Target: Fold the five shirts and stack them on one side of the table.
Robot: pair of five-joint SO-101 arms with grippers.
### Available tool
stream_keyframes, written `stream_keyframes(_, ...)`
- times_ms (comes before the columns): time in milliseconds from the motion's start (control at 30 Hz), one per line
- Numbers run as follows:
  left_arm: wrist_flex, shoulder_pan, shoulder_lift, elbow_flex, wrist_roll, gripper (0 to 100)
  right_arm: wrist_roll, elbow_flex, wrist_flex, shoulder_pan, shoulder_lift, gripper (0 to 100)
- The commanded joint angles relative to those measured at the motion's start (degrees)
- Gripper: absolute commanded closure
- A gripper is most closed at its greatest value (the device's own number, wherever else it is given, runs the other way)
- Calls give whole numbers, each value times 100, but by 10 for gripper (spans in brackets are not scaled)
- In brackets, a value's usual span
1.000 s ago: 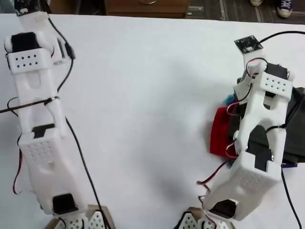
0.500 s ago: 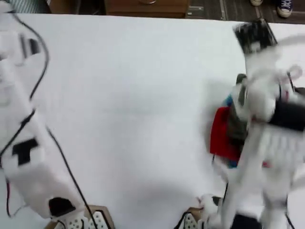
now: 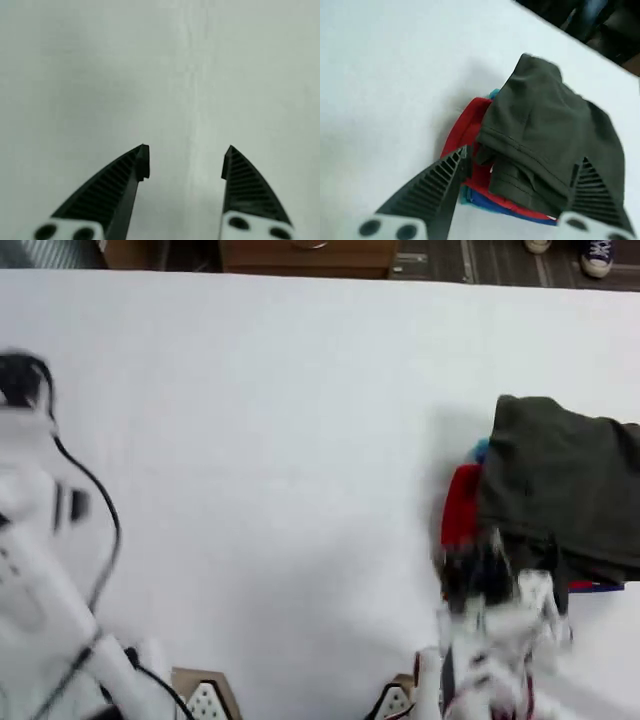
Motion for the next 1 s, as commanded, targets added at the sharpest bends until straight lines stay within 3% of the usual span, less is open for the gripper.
stream_keyframes(0, -633, -44, -1240, 1587, 299, 745, -18, 97, -145, 22, -66, 680)
stream_keyframes(100, -756, -44, -2084, 2598, 923, 745, -105, 237, -259, 22, -101, 680)
stream_keyframes(200, -905, -18, -2884, 3556, 1248, 741, -905, 756, -444, 22, -251, 680)
stream_keyframes(333, -1670, -18, -3903, 4971, 1266, 741, -1881, 1837, -971, 22, -242, 680)
stream_keyframes(433, -2057, 123, -4571, 6062, 1108, 741, -1969, 2716, -1121, 22, -242, 680)
stream_keyframes(533, -1829, 782, -5143, 6862, 492, 741, -2004, 2936, -1244, 110, -242, 680)
stream_keyframes(667, -1609, 1749, -5793, 7064, 738, 741, -2013, 2945, -1244, -259, -242, 680)
stream_keyframes(900, -1521, 4299, -6242, 7380, 2778, 744, -2013, 2945, -1244, -1332, -242, 680)
stream_keyframes(967, -1530, 4598, -6251, 7407, 3165, 744, -2013, 2954, -1253, -1516, -242, 680)
